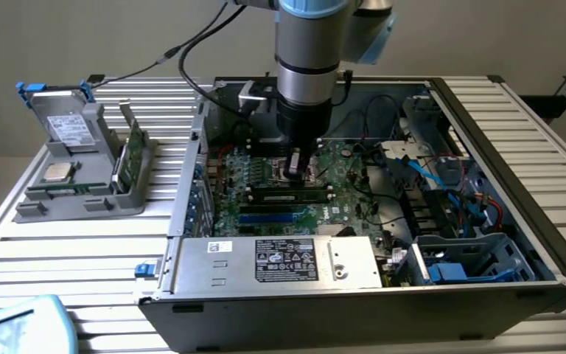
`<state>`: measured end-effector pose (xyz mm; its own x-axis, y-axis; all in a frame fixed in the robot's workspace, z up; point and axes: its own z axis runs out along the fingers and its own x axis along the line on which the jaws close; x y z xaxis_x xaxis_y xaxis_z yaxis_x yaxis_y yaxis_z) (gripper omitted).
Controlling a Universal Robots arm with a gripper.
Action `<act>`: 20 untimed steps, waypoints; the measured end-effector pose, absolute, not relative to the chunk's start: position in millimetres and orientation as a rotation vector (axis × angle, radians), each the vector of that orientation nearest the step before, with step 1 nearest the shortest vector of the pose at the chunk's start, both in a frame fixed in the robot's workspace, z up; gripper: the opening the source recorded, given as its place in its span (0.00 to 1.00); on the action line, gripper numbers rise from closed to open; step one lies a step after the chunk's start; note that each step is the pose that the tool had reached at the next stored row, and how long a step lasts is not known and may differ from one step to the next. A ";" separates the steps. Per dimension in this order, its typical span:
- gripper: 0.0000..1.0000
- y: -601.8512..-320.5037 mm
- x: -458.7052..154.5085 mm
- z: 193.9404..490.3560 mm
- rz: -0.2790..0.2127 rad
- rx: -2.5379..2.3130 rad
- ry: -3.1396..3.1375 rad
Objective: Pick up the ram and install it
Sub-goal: 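Press down the ram until it locks into place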
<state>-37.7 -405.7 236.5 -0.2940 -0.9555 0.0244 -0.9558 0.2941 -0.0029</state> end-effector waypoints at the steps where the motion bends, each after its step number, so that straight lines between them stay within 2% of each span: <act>1: 0.11 -405.7 -37.7 235.8 0.026 1.831 -2.531; 10: 0.11 -405.7 -37.7 230.7 0.024 1.621 -2.668; 20: 0.11 -405.7 -37.8 243.2 0.018 1.459 -2.761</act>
